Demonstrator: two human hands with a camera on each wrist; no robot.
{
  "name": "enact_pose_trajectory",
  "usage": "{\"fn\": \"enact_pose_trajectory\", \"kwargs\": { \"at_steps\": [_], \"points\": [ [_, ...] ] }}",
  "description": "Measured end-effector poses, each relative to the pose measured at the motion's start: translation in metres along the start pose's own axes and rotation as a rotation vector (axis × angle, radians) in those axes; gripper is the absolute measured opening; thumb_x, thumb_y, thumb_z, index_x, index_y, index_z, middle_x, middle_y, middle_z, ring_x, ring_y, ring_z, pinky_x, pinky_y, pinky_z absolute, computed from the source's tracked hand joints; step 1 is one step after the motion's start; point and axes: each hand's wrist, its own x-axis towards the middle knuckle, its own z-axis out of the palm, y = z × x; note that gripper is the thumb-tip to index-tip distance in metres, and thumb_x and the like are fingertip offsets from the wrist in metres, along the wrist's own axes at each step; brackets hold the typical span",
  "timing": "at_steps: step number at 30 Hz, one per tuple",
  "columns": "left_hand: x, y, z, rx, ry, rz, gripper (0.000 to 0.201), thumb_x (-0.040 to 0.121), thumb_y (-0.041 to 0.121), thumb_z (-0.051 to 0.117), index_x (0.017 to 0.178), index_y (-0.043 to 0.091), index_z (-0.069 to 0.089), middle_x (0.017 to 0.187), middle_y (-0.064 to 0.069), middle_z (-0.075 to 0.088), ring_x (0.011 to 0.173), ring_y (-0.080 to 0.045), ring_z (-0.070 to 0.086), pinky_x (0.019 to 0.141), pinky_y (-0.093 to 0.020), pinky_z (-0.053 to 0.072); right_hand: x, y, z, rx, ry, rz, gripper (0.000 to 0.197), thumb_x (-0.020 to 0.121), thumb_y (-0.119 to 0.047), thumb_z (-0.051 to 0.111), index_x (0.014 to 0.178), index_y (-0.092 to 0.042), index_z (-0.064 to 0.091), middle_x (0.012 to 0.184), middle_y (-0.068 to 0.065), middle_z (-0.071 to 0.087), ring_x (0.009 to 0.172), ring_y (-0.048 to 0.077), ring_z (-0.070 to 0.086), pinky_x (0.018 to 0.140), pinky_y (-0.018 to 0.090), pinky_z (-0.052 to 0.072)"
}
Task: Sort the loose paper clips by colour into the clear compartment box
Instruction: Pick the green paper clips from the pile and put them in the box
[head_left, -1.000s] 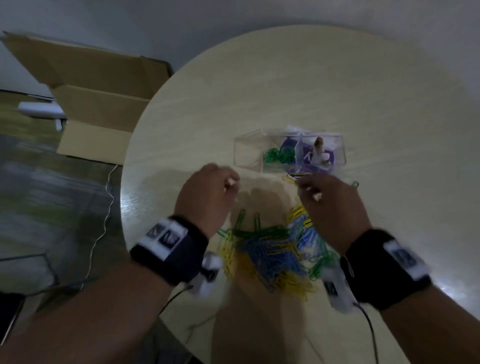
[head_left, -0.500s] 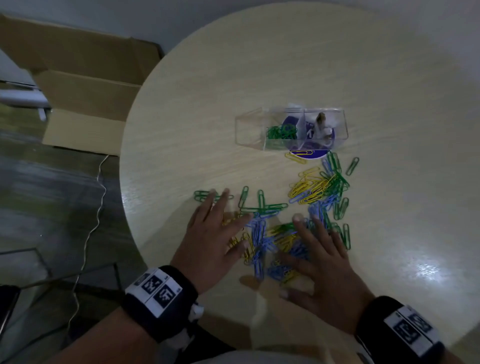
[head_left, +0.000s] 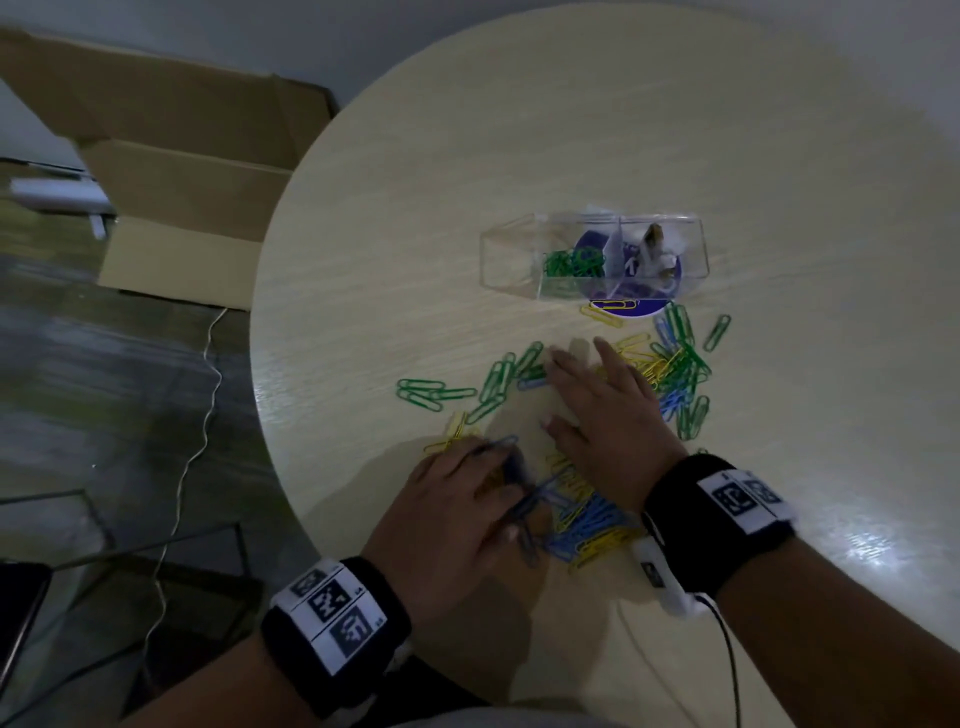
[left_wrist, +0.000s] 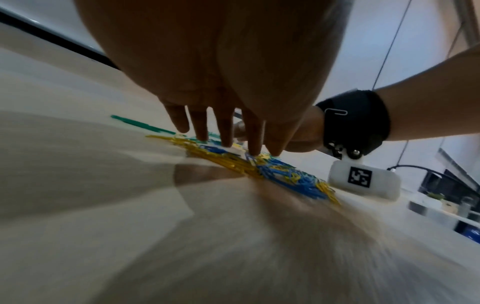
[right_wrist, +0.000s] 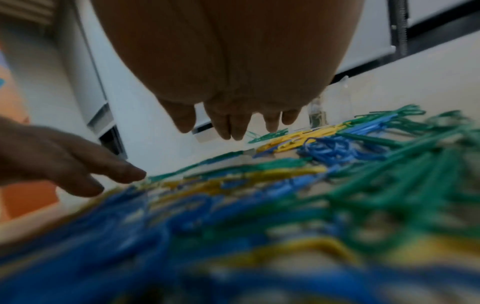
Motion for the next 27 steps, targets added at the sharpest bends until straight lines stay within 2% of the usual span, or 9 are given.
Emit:
{"fn": "enact_pose_trajectory", "kwargs": {
  "at_steps": [2, 4, 5, 7, 9, 12, 16, 21, 27],
  "points": [
    [0.001, -0.007, -0.006, -0.052, 0.083, -0.023, 0.031, 0.095, 0.038, 0.052, 0.125, 0.032, 0.058, 0.139, 0.005, 0.051, 0.130, -0.024, 0.042, 0.104, -0.040, 0.040, 0.006, 0.006, -0.004, 0.135, 0.159, 0.024, 0.052, 0.093, -0.041, 0.039, 0.141, -0.023, 0.042, 0.149, -0.004, 0.041, 0.139, 0.030, 0.029, 0.112, 0.040, 0.023],
    [0.009, -0.019, -0.016, -0.060, 0.200, -0.112, 0.024, 0.095, 0.030, 0.053, 0.116, 0.028, 0.065, 0.121, 0.004, 0.061, 0.112, -0.024, 0.052, 0.094, -0.041, 0.045, 0.009, 0.013, -0.009, 0.194, 0.322, 0.045, 0.035, 0.089, -0.030, 0.052, 0.121, -0.020, 0.062, 0.124, 0.002, 0.064, 0.116, 0.033, 0.052, 0.101, 0.034, 0.032],
    [0.014, -0.029, -0.021, -0.055, 0.265, -0.176, 0.021, 0.093, 0.026, 0.054, 0.109, 0.025, 0.067, 0.111, 0.002, 0.064, 0.103, -0.024, 0.053, 0.088, -0.042, 0.046, 0.011, 0.015, -0.011, 0.188, 0.370, 0.052, 0.028, 0.086, -0.027, 0.056, 0.111, -0.021, 0.068, 0.112, 0.003, 0.069, 0.105, 0.033, 0.056, 0.095, 0.033, 0.034],
    [0.023, -0.048, -0.030, -0.049, 0.352, -0.316, 0.020, 0.091, 0.023, 0.053, 0.103, 0.022, 0.069, 0.101, -0.001, 0.064, 0.093, -0.026, 0.052, 0.082, -0.041, 0.047, 0.012, 0.016, -0.014, 0.141, 0.375, 0.037, 0.021, 0.084, -0.024, 0.058, 0.100, -0.021, 0.072, 0.097, 0.003, 0.071, 0.092, 0.032, 0.057, 0.085, 0.035, 0.037],
    [0.030, -0.065, -0.035, -0.027, 0.362, -0.399, 0.020, 0.090, 0.021, 0.056, 0.102, 0.022, 0.070, 0.098, -0.002, 0.062, 0.090, -0.028, 0.052, 0.078, -0.040, 0.048, 0.012, 0.011, -0.015, 0.045, 0.281, -0.013, 0.025, 0.085, -0.029, 0.053, 0.099, -0.024, 0.073, 0.096, 0.000, 0.069, 0.089, 0.032, 0.054, 0.079, 0.036, 0.040],
    [0.035, -0.077, -0.035, 0.005, 0.325, -0.395, 0.019, 0.085, 0.017, 0.065, 0.102, 0.023, 0.071, 0.096, -0.002, 0.062, 0.088, -0.029, 0.054, 0.074, -0.039, 0.048, 0.006, 0.003, -0.014, -0.095, 0.126, -0.052, 0.033, 0.081, -0.039, 0.048, 0.102, -0.029, 0.071, 0.103, -0.001, 0.064, 0.092, 0.032, 0.051, 0.078, 0.039, 0.043],
    [0.035, -0.080, -0.036, 0.019, 0.329, -0.380, 0.019, 0.085, 0.021, 0.067, 0.104, 0.020, 0.070, 0.097, -0.003, 0.064, 0.089, -0.029, 0.055, 0.074, -0.038, 0.048, -0.001, 0.002, -0.015, -0.024, 0.146, -0.043, 0.034, 0.079, -0.039, 0.049, 0.100, -0.025, 0.072, 0.101, 0.001, 0.062, 0.094, 0.032, 0.051, 0.081, 0.042, 0.047],
    [0.032, -0.079, -0.033, 0.012, 0.314, -0.400, 0.020, 0.084, 0.019, 0.068, 0.104, 0.018, 0.070, 0.096, -0.004, 0.063, 0.089, -0.029, 0.055, 0.075, -0.040, 0.049, 0.005, -0.004, -0.013, -0.061, 0.091, -0.022, 0.041, 0.079, -0.037, 0.057, 0.117, -0.025, 0.063, 0.107, 0.003, 0.058, 0.098, 0.032, 0.050, 0.084, 0.041, 0.045],
    [0.038, -0.080, -0.034, -0.070, 0.222, -0.432, 0.007, 0.087, 0.017, 0.065, 0.093, 0.014, 0.066, 0.094, -0.006, 0.058, 0.088, -0.028, 0.054, 0.076, -0.040, 0.047, -0.012, 0.010, -0.008, -0.042, 0.122, -0.049, 0.028, 0.077, -0.032, 0.052, 0.092, -0.023, 0.073, 0.092, 0.003, 0.061, 0.088, 0.033, 0.052, 0.078, 0.042, 0.047]
  ]
}}
